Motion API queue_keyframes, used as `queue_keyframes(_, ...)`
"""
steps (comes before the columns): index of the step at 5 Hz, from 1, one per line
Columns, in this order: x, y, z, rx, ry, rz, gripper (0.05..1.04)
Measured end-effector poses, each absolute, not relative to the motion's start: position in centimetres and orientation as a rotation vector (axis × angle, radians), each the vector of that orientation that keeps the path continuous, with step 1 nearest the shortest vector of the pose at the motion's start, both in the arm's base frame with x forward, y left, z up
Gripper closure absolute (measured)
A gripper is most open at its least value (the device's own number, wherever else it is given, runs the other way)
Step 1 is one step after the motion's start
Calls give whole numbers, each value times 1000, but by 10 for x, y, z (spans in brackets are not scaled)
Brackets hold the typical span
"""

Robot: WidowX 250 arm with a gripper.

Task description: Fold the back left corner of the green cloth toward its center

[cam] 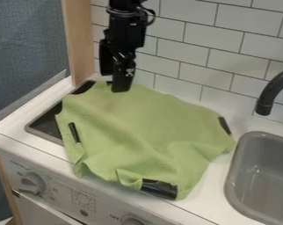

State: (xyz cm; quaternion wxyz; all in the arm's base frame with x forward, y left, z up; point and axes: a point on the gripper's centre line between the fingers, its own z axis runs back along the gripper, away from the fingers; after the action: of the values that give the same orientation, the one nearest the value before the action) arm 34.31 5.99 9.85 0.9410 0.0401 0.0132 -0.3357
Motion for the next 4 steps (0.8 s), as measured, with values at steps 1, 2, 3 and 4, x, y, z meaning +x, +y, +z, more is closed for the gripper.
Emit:
queue_keyframes(1,373,80,87,109,47,-678,85)
queue_keyframes(2,394,98,84,144,26,-662,85)
queue_keyframes(3,415,108,77,188,12,-663,85)
queue_keyframes(4,430,118,67,200,47,-648,85)
